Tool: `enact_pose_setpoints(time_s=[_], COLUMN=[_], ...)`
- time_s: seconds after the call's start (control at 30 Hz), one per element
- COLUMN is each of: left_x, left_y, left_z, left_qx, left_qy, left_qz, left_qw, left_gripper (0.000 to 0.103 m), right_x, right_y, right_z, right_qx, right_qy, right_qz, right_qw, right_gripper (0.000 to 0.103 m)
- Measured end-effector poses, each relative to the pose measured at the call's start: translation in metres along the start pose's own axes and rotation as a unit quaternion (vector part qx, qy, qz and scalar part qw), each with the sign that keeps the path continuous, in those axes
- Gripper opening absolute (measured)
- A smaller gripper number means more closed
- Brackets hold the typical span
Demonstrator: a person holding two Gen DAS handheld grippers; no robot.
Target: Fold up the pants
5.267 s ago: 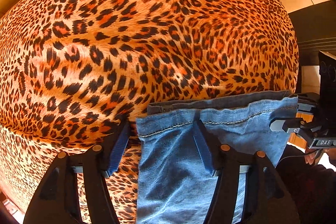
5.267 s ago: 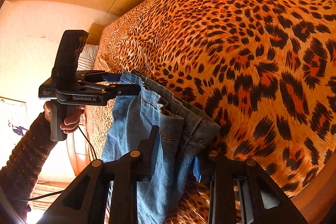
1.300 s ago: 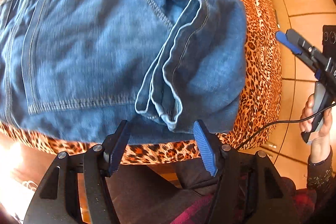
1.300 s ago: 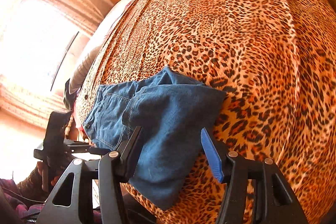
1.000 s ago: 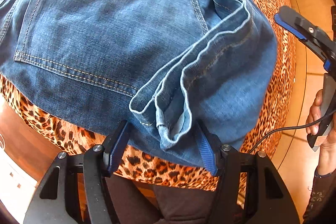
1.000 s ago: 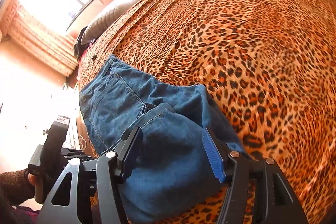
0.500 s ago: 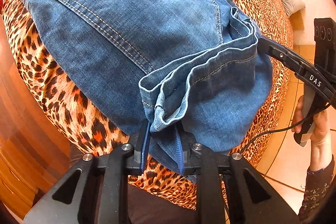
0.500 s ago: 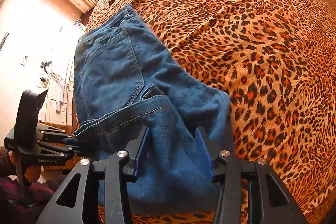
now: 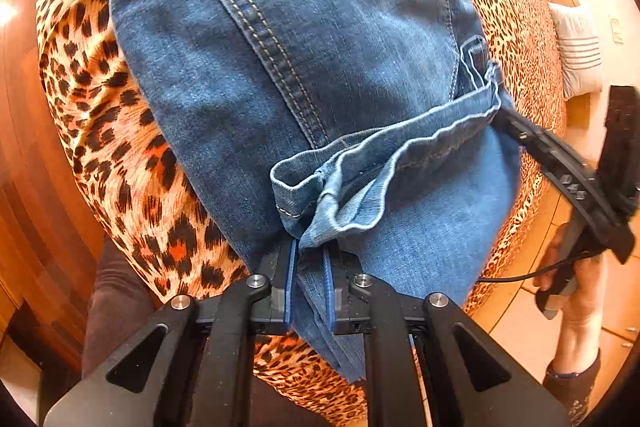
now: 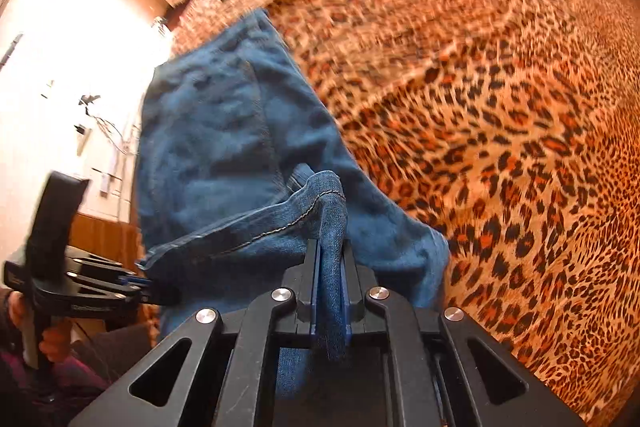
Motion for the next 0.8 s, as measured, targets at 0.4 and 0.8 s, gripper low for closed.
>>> enact_pose_setpoints(time_s=[0.4,0.8], left_x=[0.076,0.085], left_y=[0.000,-0.046], left_z=[-0.025,-0.041], left_qx=[0.052,0.000], left_qy=[-0.062,-0.055], left_qz=[0.087,0.130], left_qw=[0.9929,0.9899], left_gripper=[0.041,0.023], right_x=[0.089,0.119], right_y=[0.073,0.073], right_z=[-0.074,-0.084], right_qx=[-0.054,-0.205], right_qy=[-0.222,-0.391], right_qz=[-0.090,-0.236], right_qw=[0.969,0.866], right_gripper=[0.057,0.009])
Point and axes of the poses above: each gripper's, at about its wrist camera, not at the fingertips, and y roughly against the way its jaws point, z to its left, x to its underside, the point moved 7 cm from there along -y, roughly the way its jaws point, and after that the axes turned 8 degrees about -x, right-handed, at the moved point
